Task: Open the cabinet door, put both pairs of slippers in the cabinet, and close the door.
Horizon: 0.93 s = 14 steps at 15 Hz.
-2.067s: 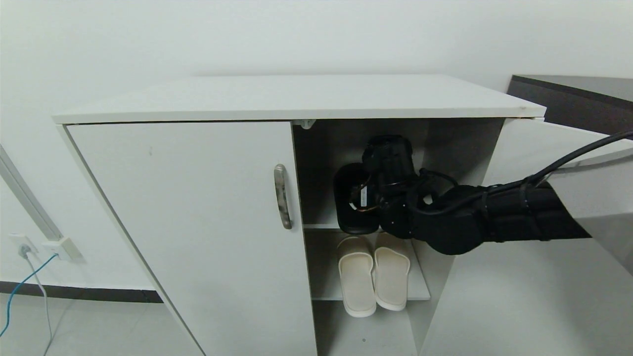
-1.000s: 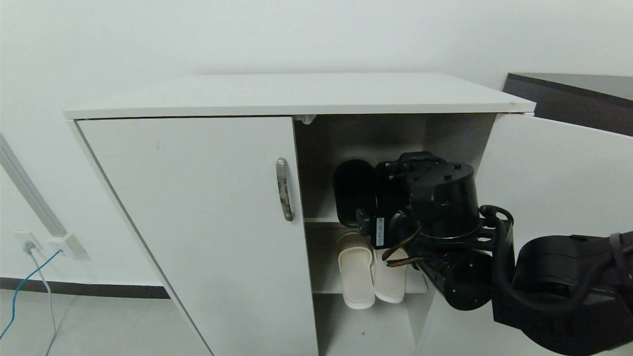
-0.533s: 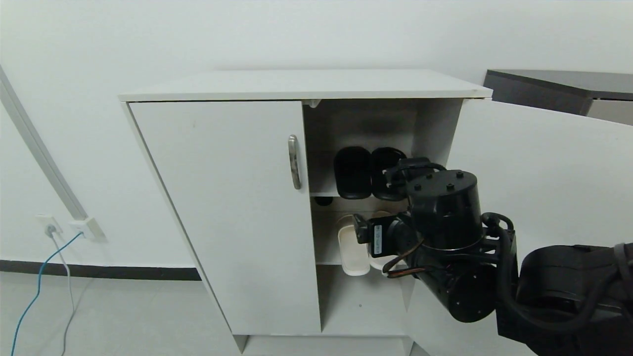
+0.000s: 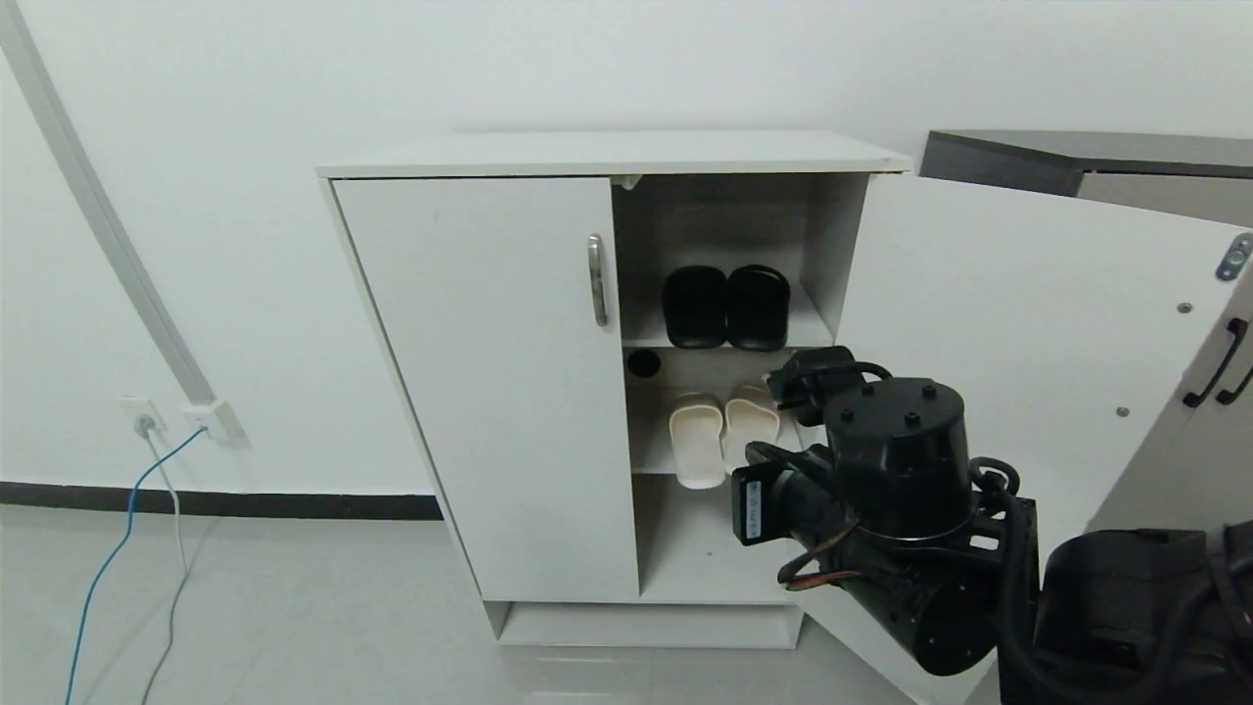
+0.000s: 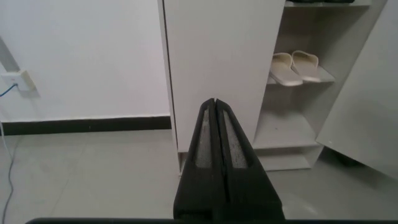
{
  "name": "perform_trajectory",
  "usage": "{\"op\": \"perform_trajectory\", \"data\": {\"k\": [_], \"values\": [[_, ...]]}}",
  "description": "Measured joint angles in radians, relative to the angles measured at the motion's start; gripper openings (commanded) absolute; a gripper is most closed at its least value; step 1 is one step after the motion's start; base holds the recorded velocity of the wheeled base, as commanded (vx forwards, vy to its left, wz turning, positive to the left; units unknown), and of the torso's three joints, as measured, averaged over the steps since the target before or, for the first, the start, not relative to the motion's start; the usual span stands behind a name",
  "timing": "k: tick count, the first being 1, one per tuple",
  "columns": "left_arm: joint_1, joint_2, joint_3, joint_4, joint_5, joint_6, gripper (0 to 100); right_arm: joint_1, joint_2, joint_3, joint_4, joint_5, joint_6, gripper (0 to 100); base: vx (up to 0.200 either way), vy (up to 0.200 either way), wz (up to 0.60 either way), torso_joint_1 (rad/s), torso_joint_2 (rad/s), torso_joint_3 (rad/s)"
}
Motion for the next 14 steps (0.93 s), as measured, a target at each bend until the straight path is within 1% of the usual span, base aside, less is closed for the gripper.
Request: {"op": "perform_trajectory", "data": {"k": [1, 4, 14], "values": [[0.000, 0.000, 0.000, 0.000, 0.000, 0.000, 0, -0.001, 0.000, 0.027, -0.024, 0.014, -0.002, 0, -0.200, 0.000, 0.00, 0.002, -0.01, 0.002], [0.000, 0.000, 0.000, 0.000, 0.000, 0.000, 0, -0.011, 0.000, 0.061, -0.036, 0.029, -0.027, 0, 0.000, 0.000, 0.00, 0.000, 0.00, 0.000], [0.000, 0.000, 0.000, 0.000, 0.000, 0.000, 0, -0.014, 0.009, 0.076, -0.036, 0.032, -0.028, 0, 0.000, 0.000, 0.00, 0.000, 0.00, 0.000]]}}
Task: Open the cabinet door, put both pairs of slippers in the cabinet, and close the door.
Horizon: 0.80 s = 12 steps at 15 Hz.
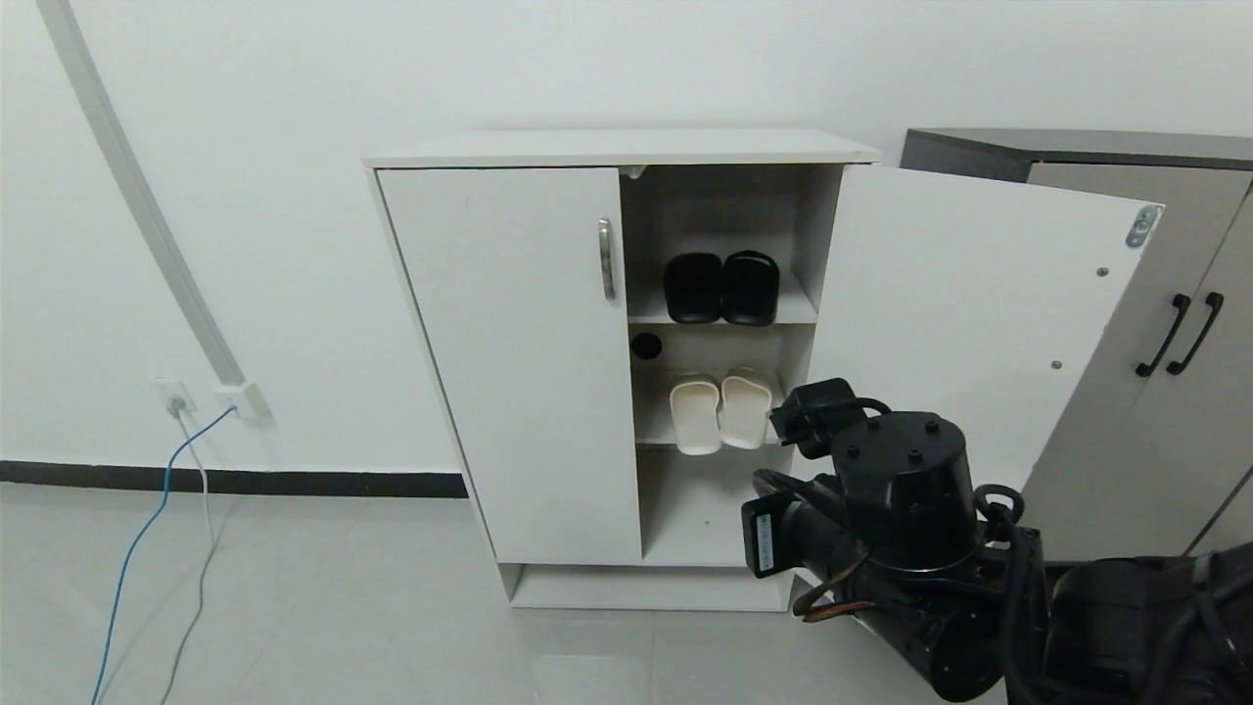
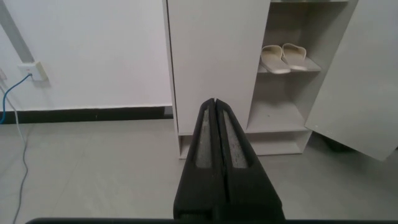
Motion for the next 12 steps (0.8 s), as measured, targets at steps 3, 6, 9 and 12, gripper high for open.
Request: {"op": "perform_trajectory", "data": {"k": [3, 6, 9, 12], "values": [[0.000, 0.000, 0.000, 0.000, 0.000, 0.000, 0, 0.000, 0.005, 0.000, 0.000, 0.000, 0.000, 0, 0.000, 0.000, 0.00, 0.000, 0.00, 0.000], [0.000, 0.000, 0.000, 0.000, 0.000, 0.000, 0, 0.000, 0.007, 0.000, 0.000, -0.002, -0.001, 0, 0.000, 0.000, 0.00, 0.000, 0.00, 0.000], [0.000, 0.000, 0.000, 0.000, 0.000, 0.000, 0, 0.000, 0.007, 0.000, 0.000, -0.003, -0.003, 0, 0.000, 0.000, 0.00, 0.000, 0.00, 0.000], [0.000, 0.000, 0.000, 0.000, 0.000, 0.000, 0, 0.000, 0.008, 0.000, 0.001, -0.003, -0.003, 0, 0.000, 0.000, 0.00, -0.001, -0.01, -0.017]]}}
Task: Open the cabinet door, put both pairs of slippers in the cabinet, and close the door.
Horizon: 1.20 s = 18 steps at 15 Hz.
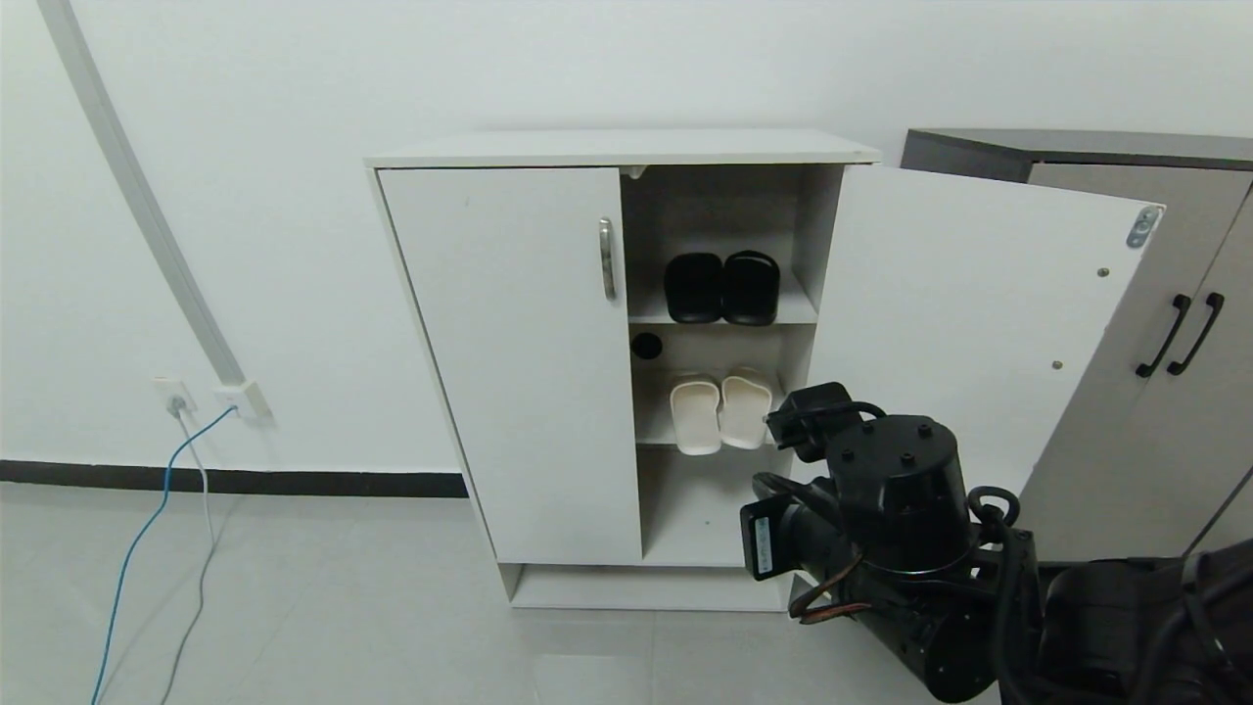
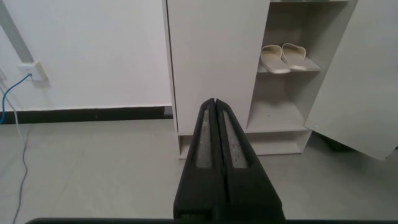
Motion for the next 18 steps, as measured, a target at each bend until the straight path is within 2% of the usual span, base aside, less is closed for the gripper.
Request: {"op": "perform_trajectory", "data": {"k": [9, 18], "values": [[0.000, 0.000, 0.000, -0.001, 0.000, 0.000, 0, 0.000, 0.003, 0.000, 0.000, 0.000, 0.000, 0, 0.000, 0.000, 0.00, 0.061, -0.39, -0.324], [0.000, 0.000, 0.000, 0.000, 0.000, 0.000, 0, 0.000, 0.003, 0.001, 0.000, 0.000, -0.001, 0, 0.000, 0.000, 0.00, 0.154, -0.47, -0.326]]}}
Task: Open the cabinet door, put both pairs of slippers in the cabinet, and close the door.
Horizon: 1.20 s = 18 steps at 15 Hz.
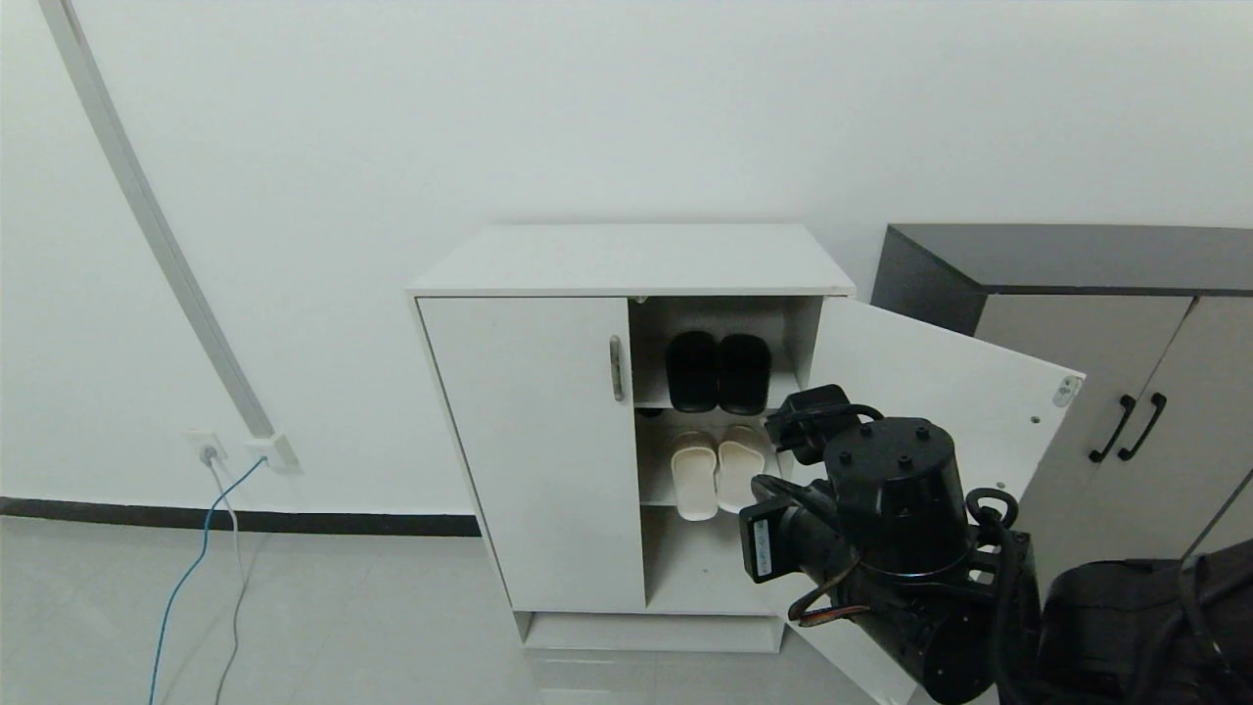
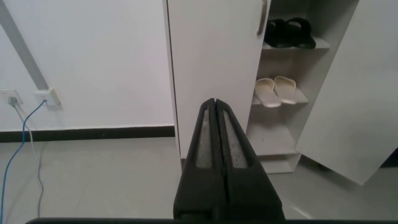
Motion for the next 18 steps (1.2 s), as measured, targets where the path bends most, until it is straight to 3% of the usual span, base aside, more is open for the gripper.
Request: {"op": "perform_trajectory", "data": {"k": [18], "values": [[0.000, 0.000, 0.000, 0.000, 0.000, -0.001, 0, -0.008, 0.000, 0.014, -0.002, 0.003, -0.015, 0, 0.000, 0.000, 0.00, 0.218, -0.52, -0.302]]}}
